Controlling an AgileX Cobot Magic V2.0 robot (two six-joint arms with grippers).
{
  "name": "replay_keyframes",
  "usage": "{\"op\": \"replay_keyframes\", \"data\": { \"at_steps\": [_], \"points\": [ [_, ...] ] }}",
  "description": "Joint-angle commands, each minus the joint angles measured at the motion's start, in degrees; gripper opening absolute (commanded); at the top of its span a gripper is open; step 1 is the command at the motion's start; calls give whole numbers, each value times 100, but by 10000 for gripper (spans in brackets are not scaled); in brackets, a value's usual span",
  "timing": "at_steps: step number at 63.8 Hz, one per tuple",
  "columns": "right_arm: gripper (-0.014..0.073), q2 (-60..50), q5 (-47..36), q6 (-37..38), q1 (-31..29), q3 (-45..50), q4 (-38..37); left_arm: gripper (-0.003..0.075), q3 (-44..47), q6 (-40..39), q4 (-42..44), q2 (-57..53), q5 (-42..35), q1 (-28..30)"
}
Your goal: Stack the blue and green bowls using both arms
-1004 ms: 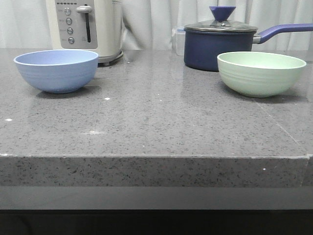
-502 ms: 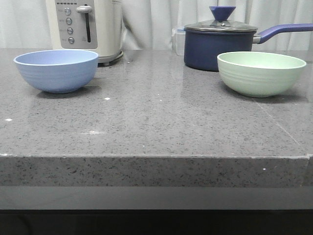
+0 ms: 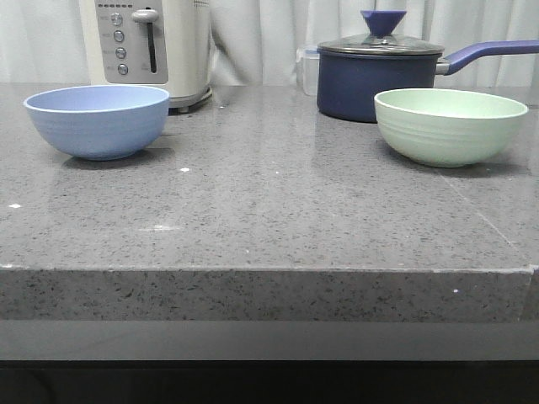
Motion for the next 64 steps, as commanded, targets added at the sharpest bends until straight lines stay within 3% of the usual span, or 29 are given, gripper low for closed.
{"op": "replay_keyframes", "data": {
  "at_steps": [1,17,28,37,64],
  "points": [
    [575,419,10,-4,-99,-724,65,473,-193,28,-36,39,-376,-136],
    [575,1846,565,-300,-617,-2001,1111,473,-193,28,69,39,-376,-136],
    [575,2564,490,-817,-617,-2258,1838,473,-193,28,69,39,-376,-136],
    [569,3040,338,-869,-617,-2348,1892,473,-193,28,69,39,-376,-136],
    [311,3503,102,-938,-606,-2348,1982,473,-193,28,69,39,-376,-136]
  ]
}}
